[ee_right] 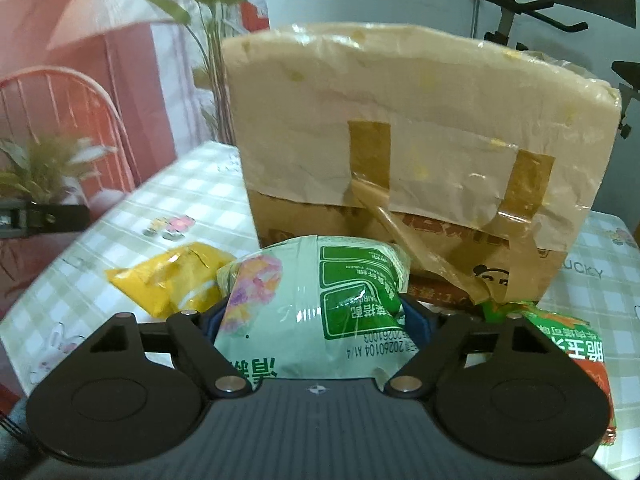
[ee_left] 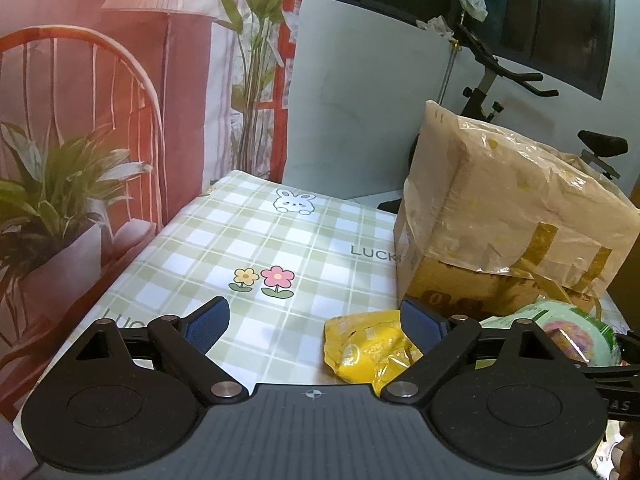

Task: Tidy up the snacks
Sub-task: 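Grasp the yellow chip bag with the left gripper while the right gripper holds the green bag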

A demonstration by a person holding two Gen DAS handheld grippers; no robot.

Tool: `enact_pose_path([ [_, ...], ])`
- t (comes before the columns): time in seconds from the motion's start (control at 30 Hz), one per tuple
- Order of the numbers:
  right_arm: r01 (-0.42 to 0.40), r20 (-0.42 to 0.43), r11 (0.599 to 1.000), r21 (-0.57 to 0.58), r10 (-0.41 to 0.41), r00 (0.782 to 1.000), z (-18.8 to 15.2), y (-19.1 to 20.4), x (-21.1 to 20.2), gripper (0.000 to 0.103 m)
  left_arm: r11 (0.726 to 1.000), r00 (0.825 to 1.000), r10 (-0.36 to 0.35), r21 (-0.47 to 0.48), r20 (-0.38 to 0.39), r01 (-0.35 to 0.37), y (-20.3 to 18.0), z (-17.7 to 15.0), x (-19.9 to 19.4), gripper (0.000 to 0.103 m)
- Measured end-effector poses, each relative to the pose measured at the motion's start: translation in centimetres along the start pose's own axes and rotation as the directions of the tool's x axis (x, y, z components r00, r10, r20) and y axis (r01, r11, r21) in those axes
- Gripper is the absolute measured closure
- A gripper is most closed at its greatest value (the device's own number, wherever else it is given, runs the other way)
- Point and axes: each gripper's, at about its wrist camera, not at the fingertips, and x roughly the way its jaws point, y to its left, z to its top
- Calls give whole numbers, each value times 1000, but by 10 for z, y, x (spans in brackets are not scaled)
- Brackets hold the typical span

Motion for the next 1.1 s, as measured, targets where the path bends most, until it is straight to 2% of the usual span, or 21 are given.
enact_pose_path([
  [0.2,-52,81,999,4,51,995,2,-1,-29,21,1000,1000,-21,-6,4,21,-2,-2,-5,10],
  [0.37,-40,192,999,-5,40,981,8,-1,-53,21,998,998,-54,-32,15,54,-2,-4,-4,10],
  [0.5,-3,237,1000,11,0,972,5,-9,-61,21,998,998,-60,8,4,59,-14,-6,7,9],
  [0.7,16,223,998,67,-30,974,-5,-26,-58,21,995,996,-88,49,-15,88,-31,-8,45,9],
  [0.83,15,218,996,82,-33,975,-9,-31,-57,21,991,986,-132,-28,-97,130,-27,-10,80,9],
  [0.9,15,218,996,87,-34,975,-10,-33,-57,21,991,982,-129,-60,-136,122,-25,-13,94,9],
  [0.97,14,216,996,92,-34,976,-11,-36,-57,21,992,982,-116,-58,-151,108,-26,-18,102,8],
  [1.1,13,211,995,100,-34,977,-11,-38,-54,21,988,978,-147,-65,-148,139,-27,-26,109,4],
])
